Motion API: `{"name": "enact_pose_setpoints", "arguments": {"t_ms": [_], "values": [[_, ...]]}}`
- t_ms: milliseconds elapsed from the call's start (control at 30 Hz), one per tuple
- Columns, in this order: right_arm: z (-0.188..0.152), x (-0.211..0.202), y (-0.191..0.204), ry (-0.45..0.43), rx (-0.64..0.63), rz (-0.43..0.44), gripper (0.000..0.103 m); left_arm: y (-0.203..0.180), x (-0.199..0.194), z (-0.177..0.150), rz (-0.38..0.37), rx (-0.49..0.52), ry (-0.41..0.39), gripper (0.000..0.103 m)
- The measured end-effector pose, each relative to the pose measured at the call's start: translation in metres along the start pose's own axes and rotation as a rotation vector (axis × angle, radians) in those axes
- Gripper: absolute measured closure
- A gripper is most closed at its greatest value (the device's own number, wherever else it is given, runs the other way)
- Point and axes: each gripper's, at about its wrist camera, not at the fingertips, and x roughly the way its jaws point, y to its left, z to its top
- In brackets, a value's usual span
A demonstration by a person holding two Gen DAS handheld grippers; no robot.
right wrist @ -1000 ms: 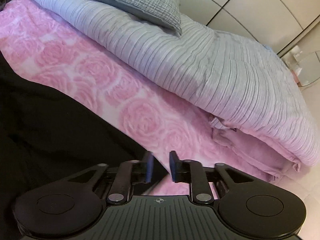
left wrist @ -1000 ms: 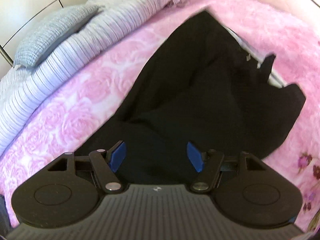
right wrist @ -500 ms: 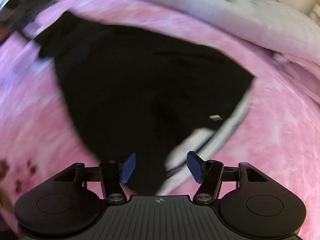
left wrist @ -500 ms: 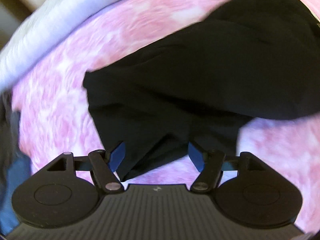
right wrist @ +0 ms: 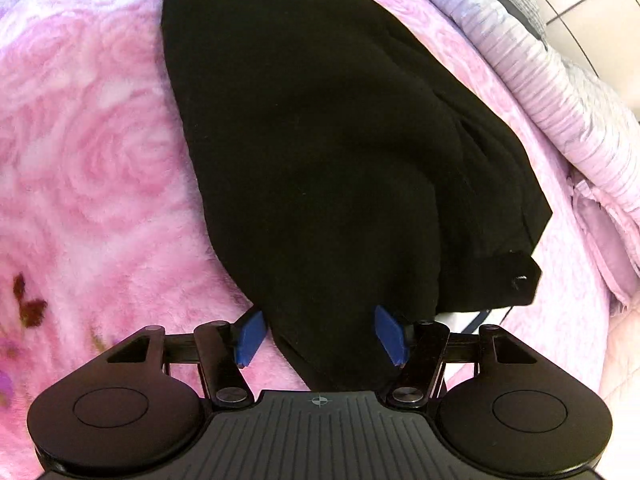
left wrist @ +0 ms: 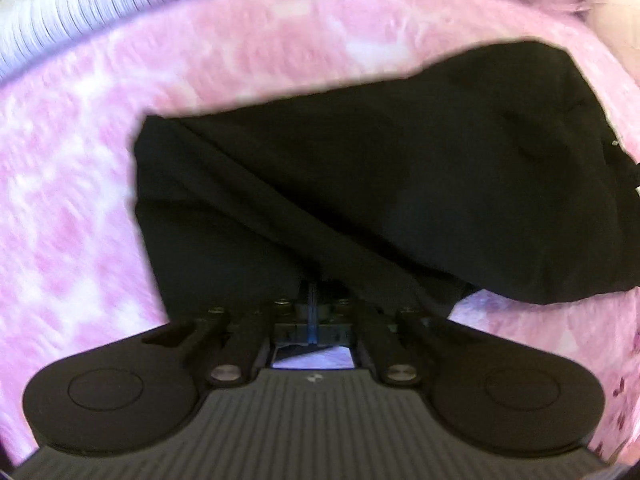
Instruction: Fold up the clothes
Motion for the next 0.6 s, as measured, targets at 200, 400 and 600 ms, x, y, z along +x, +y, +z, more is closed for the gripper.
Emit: {"name": "enact_pose_setpoints", "arguments": {"t_ms": [200, 400, 600], "values": [[0.006, -0.010, 0.002, 0.025, 0.052, -0.023, 0.041, 0.029, -0.037, 0.010, -0.118, -0.187, -0.039, 0.056], [0.008, -0.010, 0.009, 0.036, 0.052, -0.069, 0.041, 0.000, 0.012, 0.018, -0.162, -0.242, 0.052, 0.069], [0.008, -0.016, 0.006, 0.028, 0.035, -0.075, 0.041, 0.027, -0.024, 0.020, -0.123, -0.001, 0.043, 0.098]]}}
